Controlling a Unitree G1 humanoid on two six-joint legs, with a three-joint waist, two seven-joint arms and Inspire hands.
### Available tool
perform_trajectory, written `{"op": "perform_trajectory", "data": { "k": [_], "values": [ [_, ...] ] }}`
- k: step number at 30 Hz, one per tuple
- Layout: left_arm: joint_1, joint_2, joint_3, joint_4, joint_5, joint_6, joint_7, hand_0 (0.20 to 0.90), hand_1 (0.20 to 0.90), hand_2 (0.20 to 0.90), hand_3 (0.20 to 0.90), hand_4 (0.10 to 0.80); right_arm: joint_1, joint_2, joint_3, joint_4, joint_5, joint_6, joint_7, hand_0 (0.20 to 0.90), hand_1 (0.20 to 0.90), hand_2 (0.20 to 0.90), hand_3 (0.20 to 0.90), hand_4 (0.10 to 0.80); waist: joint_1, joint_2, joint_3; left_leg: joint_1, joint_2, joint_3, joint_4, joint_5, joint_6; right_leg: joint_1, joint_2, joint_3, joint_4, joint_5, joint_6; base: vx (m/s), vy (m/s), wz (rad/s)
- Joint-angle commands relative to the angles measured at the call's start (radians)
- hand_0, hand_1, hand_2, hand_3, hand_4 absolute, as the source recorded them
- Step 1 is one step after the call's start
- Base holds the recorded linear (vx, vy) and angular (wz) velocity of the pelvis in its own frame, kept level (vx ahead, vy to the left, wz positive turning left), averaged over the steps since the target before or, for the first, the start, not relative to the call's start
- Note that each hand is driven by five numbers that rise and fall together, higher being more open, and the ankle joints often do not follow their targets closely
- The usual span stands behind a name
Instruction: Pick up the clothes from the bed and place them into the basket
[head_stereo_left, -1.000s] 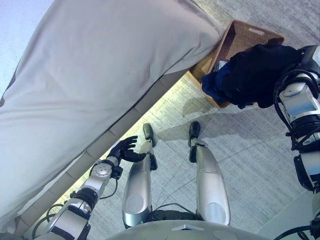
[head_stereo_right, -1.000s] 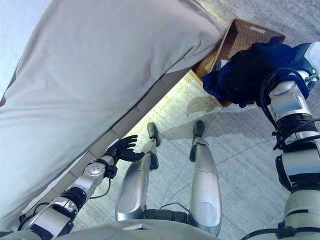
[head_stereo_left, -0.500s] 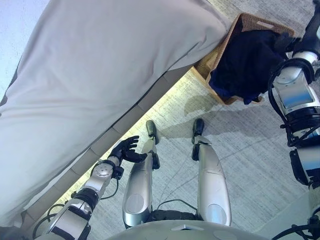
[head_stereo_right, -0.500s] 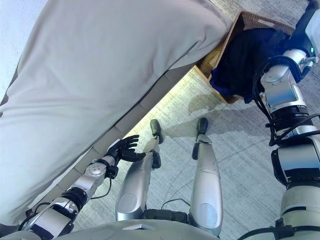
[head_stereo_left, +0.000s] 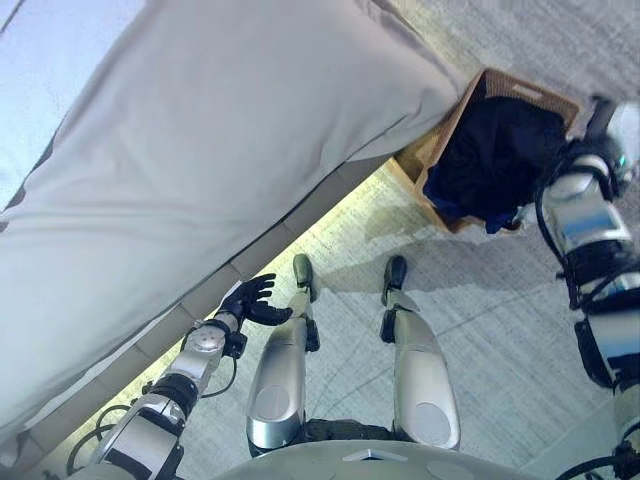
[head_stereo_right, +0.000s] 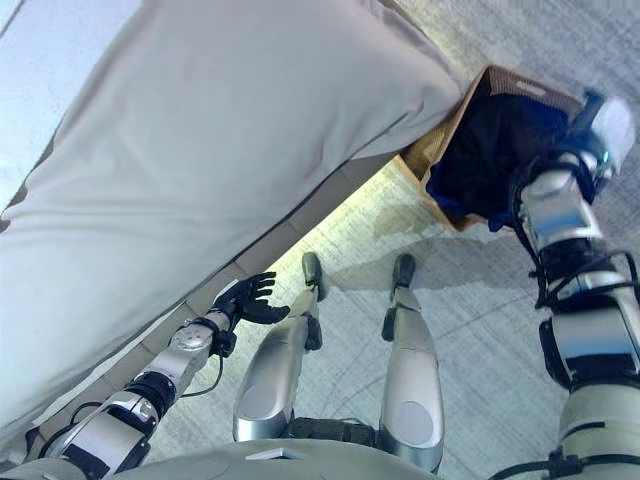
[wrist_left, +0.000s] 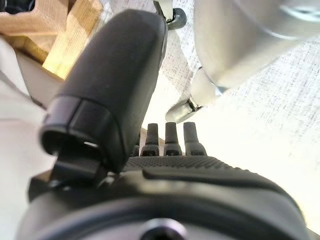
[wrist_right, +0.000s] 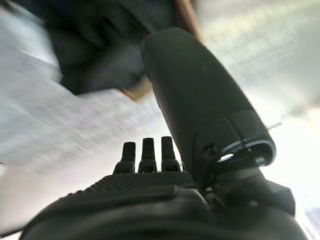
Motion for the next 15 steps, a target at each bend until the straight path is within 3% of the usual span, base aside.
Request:
{"op": "perform_trajectory", "data": {
  "k": [1, 3, 5, 7, 10, 15],
  "values": [
    [0.113, 0.028, 0.046, 0.058, 0.022, 0.007, -0.018, 0.900, 0.900, 0.900, 0.900, 0.800, 0.272, 0.102, -0.035, -0.053, 0.109, -0.247, 0.065, 0.900, 0.900, 0.900, 0.900, 0.800, -0.062, -0.084, -0.133, 0.026, -0.027, -0.003, 0.020, -0.125, 0.000, 0.097, 0.001, -0.030, -0.062, -0.056, 0.032, 0.153, 0.093, 0.15],
    [0.144, 0.019, 0.070, 0.067, 0.056, 0.015, -0.021, 0.900, 0.900, 0.900, 0.900, 0.800, 0.391, 0.181, -0.047, -0.073, 0.228, -0.326, 0.131, 0.900, 0.900, 0.900, 0.900, 0.800, -0.071, -0.097, -0.164, 0.063, -0.031, 0.001, 0.012, -0.132, 0.003, 0.135, 0.001, -0.024, -0.076, -0.057, 0.035, 0.168, 0.097, 0.09],
    [0.170, -0.009, 0.091, 0.145, 0.096, -0.004, -0.021, 0.900, 0.900, 0.900, 0.900, 0.800, 0.517, 0.343, -0.050, 0.102, 0.247, -0.478, 0.252, 0.900, 0.900, 0.900, 0.900, 0.800, -0.086, -0.117, -0.235, 0.122, -0.032, 0.013, 0.006, -0.146, 0.012, 0.199, 0.005, -0.017, -0.091, -0.059, 0.041, 0.227, 0.108, -0.04],
    [0.181, -0.022, 0.102, 0.179, 0.125, -0.006, -0.037, 0.900, 0.900, 0.900, 0.900, 0.800, 0.571, 0.395, -0.050, 0.235, 0.264, -0.566, 0.367, 0.900, 0.900, 0.900, 0.900, 0.800, -0.089, -0.124, -0.284, 0.166, -0.037, 0.019, 0.007, -0.161, 0.021, 0.246, 0.003, -0.012, -0.107, -0.056, 0.045, 0.209, 0.109, -0.06],
    [0.192, -0.038, 0.120, 0.238, 0.163, -0.021, -0.065, 0.900, 0.900, 0.900, 0.900, 0.800, 0.610, 0.450, -0.048, 0.418, 0.256, -0.570, 0.523, 0.900, 0.900, 0.900, 0.900, 0.800, -0.090, -0.126, -0.355, 0.220, -0.047, 0.029, 0.021, -0.191, 0.035, 0.301, 0.003, -0.001, -0.125, -0.056, 0.046, 0.184, 0.134, -0.14],
    [0.199, -0.052, 0.143, 0.284, 0.179, -0.018, -0.091, 0.900, 0.900, 0.900, 0.900, 0.800, 0.620, 0.476, -0.048, 0.554, 0.191, -0.523, 0.581, 0.900, 0.900, 0.900, 0.900, 0.800, -0.083, -0.128, -0.406, 0.281, -0.059, 0.041, 0.055, -0.234, 0.046, 0.376, -0.005, 0.001, -0.155, -0.053, 0.050, 0.085, 0.095, -0.11]
  ]
}}
